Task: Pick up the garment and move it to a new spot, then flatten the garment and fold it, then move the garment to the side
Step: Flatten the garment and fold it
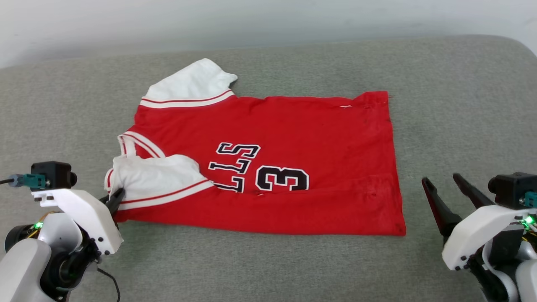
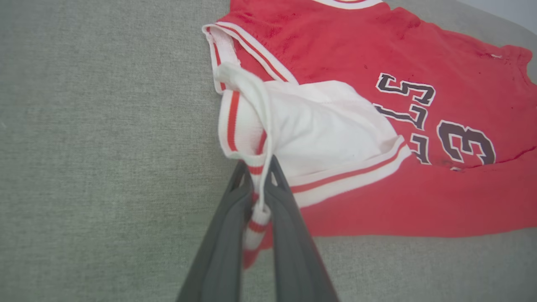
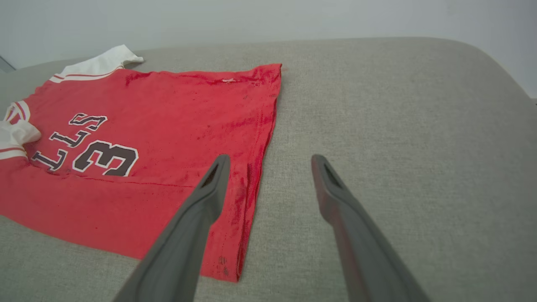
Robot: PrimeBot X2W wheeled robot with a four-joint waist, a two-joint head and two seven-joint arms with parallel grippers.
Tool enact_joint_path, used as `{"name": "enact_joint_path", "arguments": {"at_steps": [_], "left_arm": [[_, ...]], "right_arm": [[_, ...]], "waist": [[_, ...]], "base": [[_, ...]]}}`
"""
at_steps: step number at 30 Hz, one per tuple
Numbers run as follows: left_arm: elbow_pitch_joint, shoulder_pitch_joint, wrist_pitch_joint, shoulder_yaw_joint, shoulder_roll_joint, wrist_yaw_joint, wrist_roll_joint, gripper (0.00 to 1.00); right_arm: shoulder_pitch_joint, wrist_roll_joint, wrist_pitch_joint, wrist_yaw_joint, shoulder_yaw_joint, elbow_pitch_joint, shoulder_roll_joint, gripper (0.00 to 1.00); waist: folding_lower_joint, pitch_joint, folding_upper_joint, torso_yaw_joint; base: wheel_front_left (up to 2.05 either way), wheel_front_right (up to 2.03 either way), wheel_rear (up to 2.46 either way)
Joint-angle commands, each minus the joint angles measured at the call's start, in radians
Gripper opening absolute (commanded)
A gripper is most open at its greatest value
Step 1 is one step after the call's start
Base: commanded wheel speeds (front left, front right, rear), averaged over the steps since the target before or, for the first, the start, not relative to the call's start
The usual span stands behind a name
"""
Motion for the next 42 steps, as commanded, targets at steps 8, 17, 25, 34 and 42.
{"name": "enact_joint_path", "arguments": {"at_steps": [8,17,25,34,42], "left_arm": [[-0.105,-0.051,-0.017,-0.028,-0.014,0.015,0.052,0.0],[-0.126,-0.072,-0.02,-0.052,-0.034,0.021,0.069,0.0],[-0.116,-0.041,-0.034,-0.051,-0.042,0.02,0.055,0.0],[-0.143,0.027,-0.074,-0.046,-0.049,0.046,0.055,0.0],[-0.241,0.183,-0.091,-0.04,-0.025,0.115,0.052,0.0]], "right_arm": [[-0.048,0.084,0.399,0.0,0.033,0.042,-0.058,1.0],[-0.105,0.144,0.474,0.0,0.13,0.205,-0.024,0.78],[-0.147,0.169,0.439,0.0,0.164,0.223,-0.062,0.0],[-0.139,0.178,0.384,0.0,0.175,0.175,-0.104,0.0],[-0.039,0.181,0.408,0.0,0.147,0.087,-0.113,0.0]], "waist": [[0.0,0.041,-0.0001,0.061],[0.0,0.084,-0.0001,0.084],[0.0,0.057,-0.0001,0.072],[0.0,-0.036,-0.0001,0.069],[0.0,-0.115,-0.0001,0.066]], "base": [[0.0,0.0,0.0],[0.0,0.0,0.0],[0.0,0.0,0.0],[0.0,0.0,0.0],[0.0,0.0,0.0]]}}
